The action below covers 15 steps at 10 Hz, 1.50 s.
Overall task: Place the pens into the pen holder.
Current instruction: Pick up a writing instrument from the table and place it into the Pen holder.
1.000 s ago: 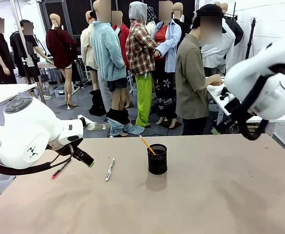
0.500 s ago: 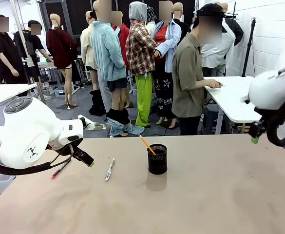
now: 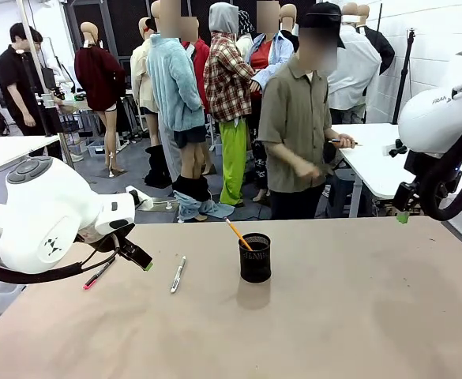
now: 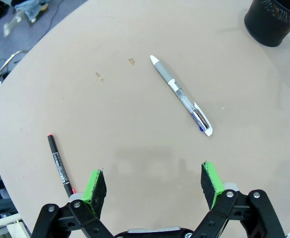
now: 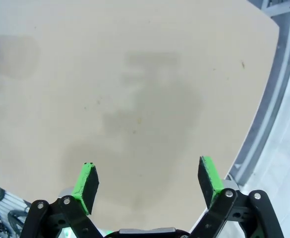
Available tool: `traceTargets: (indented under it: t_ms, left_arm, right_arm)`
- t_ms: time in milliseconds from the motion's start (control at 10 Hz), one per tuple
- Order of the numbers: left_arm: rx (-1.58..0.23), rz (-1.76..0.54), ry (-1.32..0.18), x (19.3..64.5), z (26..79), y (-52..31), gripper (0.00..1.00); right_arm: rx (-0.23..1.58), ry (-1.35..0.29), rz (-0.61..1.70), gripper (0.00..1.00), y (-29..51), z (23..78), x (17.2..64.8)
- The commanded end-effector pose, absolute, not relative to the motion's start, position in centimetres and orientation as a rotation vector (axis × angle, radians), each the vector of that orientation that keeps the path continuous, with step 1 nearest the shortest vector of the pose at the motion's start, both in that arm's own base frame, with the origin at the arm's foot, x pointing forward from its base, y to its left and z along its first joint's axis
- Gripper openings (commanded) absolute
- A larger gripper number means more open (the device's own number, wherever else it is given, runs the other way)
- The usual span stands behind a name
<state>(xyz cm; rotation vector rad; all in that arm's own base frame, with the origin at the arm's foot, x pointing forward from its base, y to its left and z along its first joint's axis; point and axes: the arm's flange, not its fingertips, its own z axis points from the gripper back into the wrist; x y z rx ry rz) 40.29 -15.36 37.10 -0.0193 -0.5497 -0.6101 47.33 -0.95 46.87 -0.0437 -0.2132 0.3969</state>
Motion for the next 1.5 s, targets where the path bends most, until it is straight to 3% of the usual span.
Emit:
traceTargets:
  t_ms: [0, 700, 1100, 1400]
  left_arm:
    - [-0.021, -0.605, -0.550, 40.3, 37.1, -15.1, 1.00]
    - [-0.019, -0.610, -0.550, 40.3, 37.1, -15.4, 1.00]
    - [0.096, -0.482, -0.319, 47.2, 37.0, -11.6, 1.00]
    - [0.044, -0.448, -0.234, 50.5, 35.4, -9.0, 1.00]
  right_arm:
    - [-0.055, -0.216, 0.398, 1.00, -1.4, 47.1, 47.0]
    - [-0.055, -0.216, 0.398, 1.00, -1.4, 47.1, 47.0]
    - [-0.055, -0.216, 0.398, 1.00, -1.4, 47.1, 47.0]
    - [-0.055, -0.216, 0.398, 1.00, -1.4, 47.1, 47.0]
